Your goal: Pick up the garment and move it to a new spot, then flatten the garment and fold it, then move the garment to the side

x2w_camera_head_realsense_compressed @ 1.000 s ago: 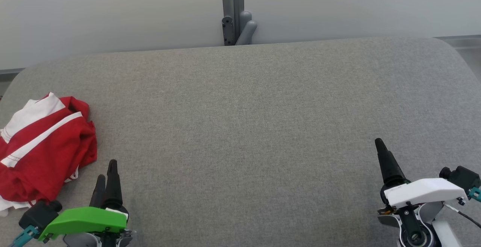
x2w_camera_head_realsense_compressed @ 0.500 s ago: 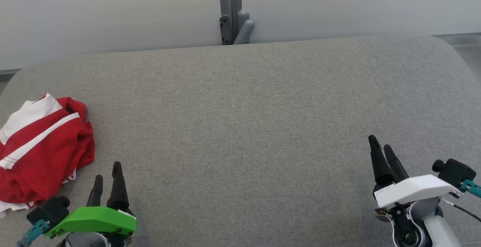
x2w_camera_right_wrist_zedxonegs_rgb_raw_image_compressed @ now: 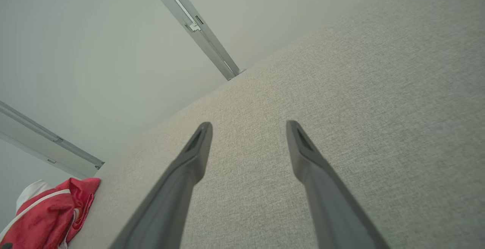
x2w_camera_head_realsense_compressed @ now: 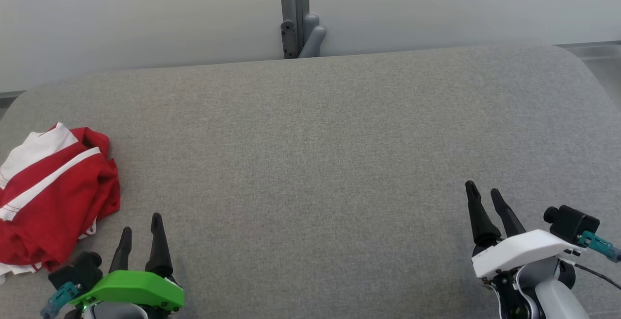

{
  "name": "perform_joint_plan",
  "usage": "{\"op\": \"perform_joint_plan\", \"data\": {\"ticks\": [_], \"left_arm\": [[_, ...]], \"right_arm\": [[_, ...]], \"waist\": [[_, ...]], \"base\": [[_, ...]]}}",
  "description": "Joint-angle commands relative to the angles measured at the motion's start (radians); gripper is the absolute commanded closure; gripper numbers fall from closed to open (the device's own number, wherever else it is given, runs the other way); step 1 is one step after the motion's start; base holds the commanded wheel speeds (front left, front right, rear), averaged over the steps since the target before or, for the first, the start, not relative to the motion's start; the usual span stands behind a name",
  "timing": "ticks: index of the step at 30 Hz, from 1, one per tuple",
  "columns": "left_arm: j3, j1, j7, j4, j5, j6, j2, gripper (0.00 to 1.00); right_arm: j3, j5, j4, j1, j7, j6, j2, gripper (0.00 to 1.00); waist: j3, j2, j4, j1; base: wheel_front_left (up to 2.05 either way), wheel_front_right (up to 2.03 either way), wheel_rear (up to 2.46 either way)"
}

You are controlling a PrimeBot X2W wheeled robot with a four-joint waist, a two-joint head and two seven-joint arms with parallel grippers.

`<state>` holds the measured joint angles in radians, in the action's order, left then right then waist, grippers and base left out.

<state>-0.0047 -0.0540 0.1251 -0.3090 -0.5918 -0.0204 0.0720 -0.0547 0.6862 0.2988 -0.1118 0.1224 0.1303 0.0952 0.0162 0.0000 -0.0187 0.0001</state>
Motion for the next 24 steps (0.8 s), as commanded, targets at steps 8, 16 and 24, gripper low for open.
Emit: {"op": "perform_joint_plan", "data": {"ticks": [8, 16, 24], "left_arm": [[-0.011, 0.009, 0.029, 0.006, 0.108, 0.016, 0.016, 0.00], [-0.018, 0.014, 0.049, 0.013, 0.193, 0.025, 0.019, 0.00], [-0.024, 0.019, 0.065, 0.006, 0.259, 0.030, 0.020, 0.00]], "right_arm": [[-0.013, -0.105, 0.001, -0.027, 0.030, 0.000, 0.013, 0.00], [-0.015, -0.188, -0.006, -0.024, 0.051, 0.000, 0.008, 0.00], [-0.019, -0.253, -0.005, -0.024, 0.067, 0.000, 0.006, 0.00]], "waist": [[-0.002, 0.0000, -0.004, 0.0000], [-0.004, 0.0000, -0.007, 0.0000], [-0.006, 0.0000, -0.011, 0.0000]], "base": [[0.00, 0.00, 0.00], [0.00, 0.00, 0.00], [0.00, 0.00, 0.00]]}}
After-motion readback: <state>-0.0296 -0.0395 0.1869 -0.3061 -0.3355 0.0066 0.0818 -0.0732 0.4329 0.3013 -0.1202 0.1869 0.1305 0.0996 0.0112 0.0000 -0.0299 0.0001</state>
